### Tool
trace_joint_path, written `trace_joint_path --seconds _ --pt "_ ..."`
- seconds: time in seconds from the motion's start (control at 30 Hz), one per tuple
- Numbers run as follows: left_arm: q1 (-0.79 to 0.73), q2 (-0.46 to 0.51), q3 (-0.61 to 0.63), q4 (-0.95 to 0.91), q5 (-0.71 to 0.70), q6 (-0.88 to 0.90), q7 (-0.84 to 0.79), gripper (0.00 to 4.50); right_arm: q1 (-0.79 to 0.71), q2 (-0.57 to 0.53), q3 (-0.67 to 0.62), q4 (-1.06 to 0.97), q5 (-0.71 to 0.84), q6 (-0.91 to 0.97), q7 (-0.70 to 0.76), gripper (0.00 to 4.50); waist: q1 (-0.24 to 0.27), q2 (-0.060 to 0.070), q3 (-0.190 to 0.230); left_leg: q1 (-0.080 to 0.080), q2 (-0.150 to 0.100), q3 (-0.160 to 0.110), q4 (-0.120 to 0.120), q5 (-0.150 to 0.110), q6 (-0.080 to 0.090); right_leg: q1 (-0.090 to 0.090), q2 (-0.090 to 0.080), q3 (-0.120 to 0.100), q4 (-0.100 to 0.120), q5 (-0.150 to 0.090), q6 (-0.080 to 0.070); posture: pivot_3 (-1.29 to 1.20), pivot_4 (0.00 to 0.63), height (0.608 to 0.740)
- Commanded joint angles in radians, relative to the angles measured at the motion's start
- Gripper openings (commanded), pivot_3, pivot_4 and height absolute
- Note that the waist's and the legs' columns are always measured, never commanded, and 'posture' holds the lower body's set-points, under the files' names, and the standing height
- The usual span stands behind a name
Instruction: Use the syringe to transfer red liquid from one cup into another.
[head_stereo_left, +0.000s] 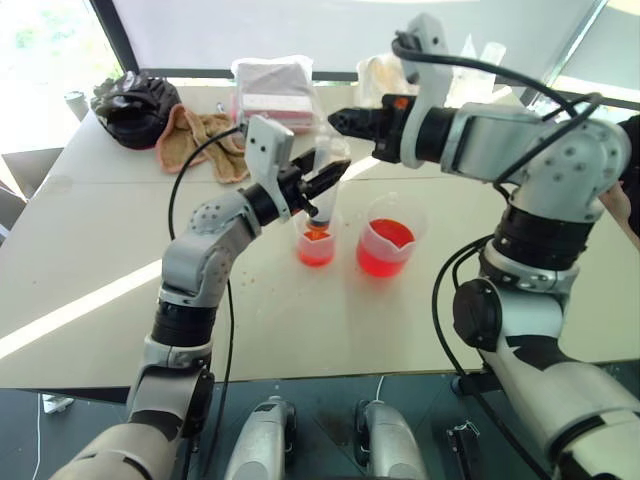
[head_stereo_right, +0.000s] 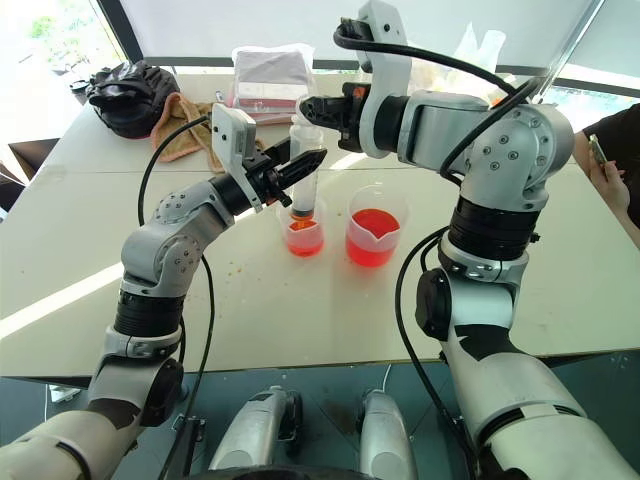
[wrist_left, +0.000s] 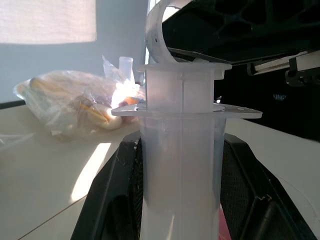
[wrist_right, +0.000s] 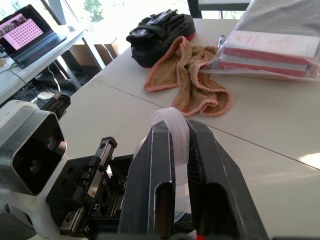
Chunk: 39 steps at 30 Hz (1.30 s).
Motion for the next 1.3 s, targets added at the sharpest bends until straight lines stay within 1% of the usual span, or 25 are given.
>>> trace_joint_path --seconds 0.03,0.57,0.63,0.67,0.7,0.73,0.8,0.87,0.97,1.03,1.13,1.3 --pt "-0.09 -0.008 0.05 -0.077 -0.036 -0.025 0.023 1.46 0.021 0.042 0.054 -0.01 0.051 0.081 0.069 0.02 -0.001 0.0 0.0 0.0 0.0 0.0 0.0 0.0 0.0 0.0 0.0 0.0 0.0 0.0 0.0 0.0 0.15 0.74" --pt "-0.084 0.007 0.056 -0.093 -0.052 -0.011 0.03 1.46 0.043 0.026 0.064 -0.013 0.036 0.071 0.124 0.02 -0.002 0.0 0.0 0.0 0.0 0.0 0.0 0.0 0.0 0.0 0.0 0.0 0.0 0.0 0.0 0.0 0.15 0.74" --pt "-0.079 0.008 0.055 -0.097 -0.051 -0.011 0.031 1.46 0.036 0.017 0.061 -0.012 0.036 0.065 0.136 0.9 -0.002 0.0 0.0 0.0 0.0 0.0 0.0 0.0 0.0 0.0 0.0 0.0 0.0 0.0 0.0 0.0 0.15 0.74" --pt "-0.078 0.009 0.054 -0.096 -0.05 -0.012 0.031 1.46 0.032 0.011 0.062 -0.011 0.034 0.061 0.144 1.13 -0.003 0.0 0.0 0.0 0.0 0.0 0.0 0.0 0.0 0.0 0.0 0.0 0.0 0.0 0.0 0.0 0.15 0.74" --pt "-0.077 0.009 0.053 -0.098 -0.049 -0.012 0.033 1.46 0.031 0.006 0.061 -0.012 0.033 0.059 0.152 1.49 -0.003 0.0 0.0 0.0 0.0 0.0 0.0 0.0 0.0 0.0 0.0 0.0 0.0 0.0 0.0 0.0 0.15 0.74" --pt "-0.076 0.01 0.053 -0.099 -0.05 -0.012 0.035 1.46 0.029 0.0 0.063 -0.013 0.029 0.055 0.159 1.94 -0.003 0.0 0.0 0.0 0.0 0.0 0.0 0.0 0.0 0.0 0.0 0.0 0.0 0.0 0.0 0.0 0.15 0.74" --pt "-0.075 0.012 0.054 -0.102 -0.052 -0.011 0.039 1.46 0.024 -0.017 0.061 -0.009 0.021 0.045 0.174 3.04 -0.003 0.0 0.0 0.0 0.0 0.0 0.0 0.0 0.0 0.0 0.0 0.0 0.0 0.0 0.0 0.0 0.15 0.74" --pt "-0.074 0.015 0.054 -0.104 -0.054 -0.01 0.044 1.46 0.021 -0.03 0.062 -0.007 0.017 0.04 0.187 3.98 -0.002 0.0 0.0 0.0 0.0 0.0 0.0 0.0 0.0 0.0 0.0 0.0 0.0 0.0 0.0 0.0 0.15 0.74" --pt "-0.071 0.018 0.057 -0.108 -0.055 -0.01 0.051 1.46 0.016 -0.076 0.065 -0.005 0.017 0.025 0.224 3.98 -0.001 0.0 0.0 0.0 0.0 0.0 0.0 0.0 0.0 0.0 0.0 0.0 0.0 0.0 0.0 0.0 0.15 0.74" --pt "-0.069 0.019 0.061 -0.112 -0.057 -0.008 0.056 1.46 0.014 -0.137 0.069 -0.01 0.021 0.01 0.264 3.98 -0.001 0.0 0.0 0.0 0.0 0.0 0.0 0.0 0.0 0.0 0.0 0.0 -0.001 0.0 0.0 0.0 0.15 0.74" --pt "-0.065 0.018 0.065 -0.118 -0.057 -0.004 0.059 1.46 0.012 -0.199 0.071 -0.006 0.027 -0.007 0.307 3.98 0.0 0.0 0.0 0.0 0.0 -0.001 0.0 0.0 0.0 0.0 0.0 0.0 -0.001 0.0 0.0 0.0 0.15 0.74" --pt "-0.055 0.019 0.067 -0.135 -0.061 0.008 0.069 1.46 0.04 -0.339 0.037 -0.04 0.069 -0.025 0.405 3.98 0.005 0.0 0.0 0.0 0.0 -0.001 0.0 0.0 0.0 0.0 0.0 0.0 -0.002 0.0 0.0 0.0 0.15 0.74"
